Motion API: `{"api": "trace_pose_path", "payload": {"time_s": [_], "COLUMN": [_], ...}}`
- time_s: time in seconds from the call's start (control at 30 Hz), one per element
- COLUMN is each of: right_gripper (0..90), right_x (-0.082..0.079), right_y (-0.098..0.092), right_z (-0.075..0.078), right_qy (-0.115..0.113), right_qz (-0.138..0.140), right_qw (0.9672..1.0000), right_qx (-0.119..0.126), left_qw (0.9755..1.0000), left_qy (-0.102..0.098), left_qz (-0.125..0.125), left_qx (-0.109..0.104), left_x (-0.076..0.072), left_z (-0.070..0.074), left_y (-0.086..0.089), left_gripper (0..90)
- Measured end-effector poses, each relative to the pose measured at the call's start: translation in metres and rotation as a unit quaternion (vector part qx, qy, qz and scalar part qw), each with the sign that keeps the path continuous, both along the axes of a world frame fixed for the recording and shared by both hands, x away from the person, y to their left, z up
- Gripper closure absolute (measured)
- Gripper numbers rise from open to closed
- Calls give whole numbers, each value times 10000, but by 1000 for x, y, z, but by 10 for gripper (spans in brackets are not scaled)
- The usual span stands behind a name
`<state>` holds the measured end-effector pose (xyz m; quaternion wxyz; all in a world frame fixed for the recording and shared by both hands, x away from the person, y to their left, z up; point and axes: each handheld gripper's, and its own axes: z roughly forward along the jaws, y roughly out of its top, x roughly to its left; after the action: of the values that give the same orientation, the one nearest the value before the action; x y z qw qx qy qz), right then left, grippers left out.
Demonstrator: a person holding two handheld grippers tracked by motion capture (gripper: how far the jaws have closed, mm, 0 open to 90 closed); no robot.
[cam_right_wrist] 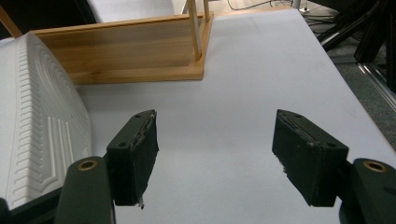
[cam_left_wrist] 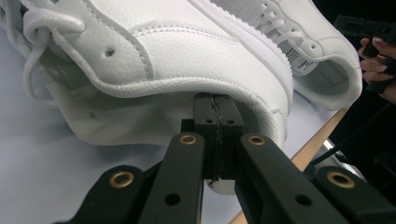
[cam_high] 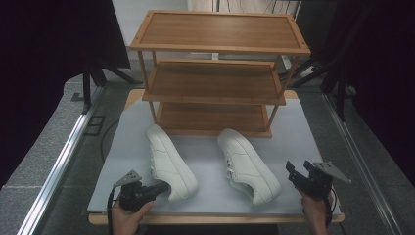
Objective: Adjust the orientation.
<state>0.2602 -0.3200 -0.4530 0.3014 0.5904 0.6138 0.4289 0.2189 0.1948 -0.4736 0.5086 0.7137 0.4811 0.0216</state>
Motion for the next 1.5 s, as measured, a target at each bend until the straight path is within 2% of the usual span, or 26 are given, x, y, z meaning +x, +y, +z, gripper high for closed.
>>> {"api": "trace_pose_path", "payload": {"time_s": [0.47, 0.6, 0.73, 1.0, 1.03, 1.1, 1.27, 1.33, 1.37, 1.4, 1.5], "right_gripper": [308, 308, 307, 306, 305, 304, 304, 304, 305, 305, 304], "right_x": [0, -1, -1, -2, -2, -2, -3, -2, -2, -2, -2], "right_y": [0, -2, -2, -3, -3, -3, -4, -4, -4, -4, -4], "right_z": [0, 0, 0, 0, 0, 1, 1, 0, 0, -1, -1], "right_qy": [25, 15, 26, 17, 10, 9, -4, 4, 11, 34, 39], "right_qz": [21, 8, 57, 50, 78, 100, 99, 88, 88, 95, 93], "right_qw": [10000, 10000, 9999, 9999, 9997, 9995, 9996, 9996, 9996, 9996, 9996], "right_qx": [33, 56, 120, 135, 210, 285, 275, 277, 275, 265, 261], "left_qw": [9999, 9998, 9996, 9994, 9993, 9994, 9995, 9994, 9994, 9992, 9990], "left_qy": [-80, -112, -131, -119, -116, -115, -132, -80, -137, -124, -181], "left_qz": [-65, -93, -118, -217, -214, -219, -232, -260, -329, -367, -403], "left_qx": [47, 166, 212, 250, 268, 239, 195, 226, 16, -97, 116], "left_x": [14, 19, 31, 43, 46, 50, 55, 61, 63, 65, 71], "left_z": [7, 8, 8, 9, 9, 10, 12, 9, 8, 9, 15], "left_y": [-11, -15, -18, -27, -29, -30, -35, -38, -39, -41, -53], "left_gripper": [898, 883, 884, 887, 885, 884, 884, 883, 898, 897, 896]}}
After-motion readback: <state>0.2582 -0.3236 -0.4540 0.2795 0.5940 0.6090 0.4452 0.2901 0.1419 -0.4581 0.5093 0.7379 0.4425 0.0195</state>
